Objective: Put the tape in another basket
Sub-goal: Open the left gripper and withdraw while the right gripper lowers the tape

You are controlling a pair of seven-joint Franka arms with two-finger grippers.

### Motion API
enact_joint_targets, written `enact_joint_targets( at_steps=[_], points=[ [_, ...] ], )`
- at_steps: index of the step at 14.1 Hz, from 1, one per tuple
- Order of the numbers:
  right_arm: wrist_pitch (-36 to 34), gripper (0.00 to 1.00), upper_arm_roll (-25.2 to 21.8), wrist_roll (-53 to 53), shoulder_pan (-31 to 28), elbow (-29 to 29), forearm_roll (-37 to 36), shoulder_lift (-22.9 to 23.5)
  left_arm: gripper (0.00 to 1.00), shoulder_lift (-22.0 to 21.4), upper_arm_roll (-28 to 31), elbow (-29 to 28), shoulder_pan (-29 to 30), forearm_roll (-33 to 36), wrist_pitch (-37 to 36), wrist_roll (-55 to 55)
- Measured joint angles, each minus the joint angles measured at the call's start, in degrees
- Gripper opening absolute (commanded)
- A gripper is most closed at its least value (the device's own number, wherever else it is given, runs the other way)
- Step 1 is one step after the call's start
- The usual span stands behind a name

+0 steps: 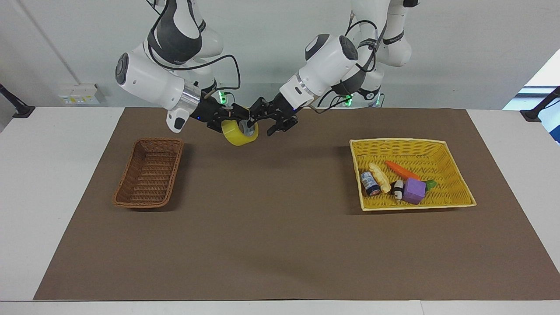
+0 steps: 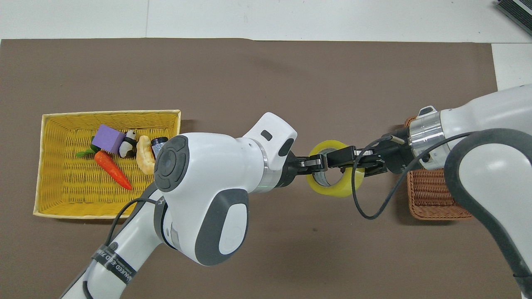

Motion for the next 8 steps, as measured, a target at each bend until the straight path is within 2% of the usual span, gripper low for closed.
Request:
enact_joint_targets(
  at_steps=[4, 8],
  points=[
    [0.1, 0.00, 0.0, 0.0, -0.1, 0.1, -0.2, 0.1, 1.00, -1.3, 0.6, 0.0, 4.5, 1.8, -1.2, -0.2],
    [0.4, 0.00, -0.2, -1.4, -2.7, 0.4, -4.2, 0.6, 1.00, -2.2, 0.8, 0.2, 11.8, 11.6, -10.9, -0.2]
  ],
)
